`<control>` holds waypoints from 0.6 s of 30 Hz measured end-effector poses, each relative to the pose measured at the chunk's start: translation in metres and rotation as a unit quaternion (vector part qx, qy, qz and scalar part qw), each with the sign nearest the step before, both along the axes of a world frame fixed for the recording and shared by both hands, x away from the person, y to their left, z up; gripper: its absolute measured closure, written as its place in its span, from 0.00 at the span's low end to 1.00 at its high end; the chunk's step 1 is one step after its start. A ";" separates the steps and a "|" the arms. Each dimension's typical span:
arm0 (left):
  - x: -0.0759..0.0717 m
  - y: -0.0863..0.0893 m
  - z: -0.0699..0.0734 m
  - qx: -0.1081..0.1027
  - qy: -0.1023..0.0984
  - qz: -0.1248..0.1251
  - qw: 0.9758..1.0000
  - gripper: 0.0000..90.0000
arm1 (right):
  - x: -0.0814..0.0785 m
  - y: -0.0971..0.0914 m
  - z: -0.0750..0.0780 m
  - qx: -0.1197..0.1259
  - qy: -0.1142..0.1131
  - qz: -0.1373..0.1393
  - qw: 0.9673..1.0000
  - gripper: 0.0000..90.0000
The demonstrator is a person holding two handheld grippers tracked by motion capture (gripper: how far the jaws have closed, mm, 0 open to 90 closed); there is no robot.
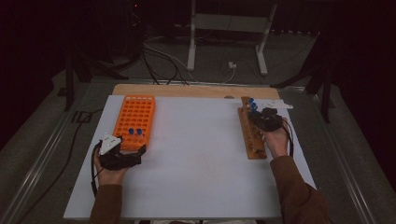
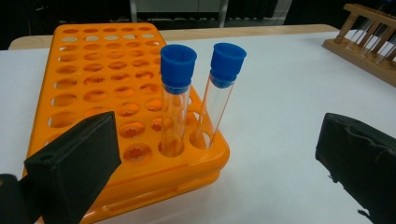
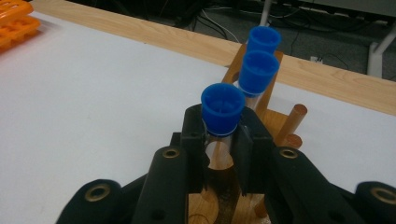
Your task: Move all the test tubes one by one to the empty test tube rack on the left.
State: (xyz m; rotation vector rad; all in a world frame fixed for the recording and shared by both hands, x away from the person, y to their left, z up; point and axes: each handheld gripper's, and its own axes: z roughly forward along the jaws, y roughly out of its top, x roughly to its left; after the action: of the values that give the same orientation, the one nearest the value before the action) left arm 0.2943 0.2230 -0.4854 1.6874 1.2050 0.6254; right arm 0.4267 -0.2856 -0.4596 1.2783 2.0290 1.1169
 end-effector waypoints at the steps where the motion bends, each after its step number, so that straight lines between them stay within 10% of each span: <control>1: 0.000 0.000 0.000 0.000 0.000 0.000 1.000 0.01 | 0.000 0.000 0.000 0.002 0.000 -0.001 1.000 0.84; 18: 0.000 0.000 -0.001 0.000 0.002 -0.001 1.000 0.01 | -0.004 -0.001 0.009 0.006 -0.008 -0.004 1.000 0.85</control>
State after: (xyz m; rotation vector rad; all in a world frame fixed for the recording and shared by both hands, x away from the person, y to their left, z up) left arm 0.2944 0.2228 -0.4860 1.6900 1.2053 0.6216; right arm 0.4226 -0.2865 -0.4502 1.2791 2.0074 1.1334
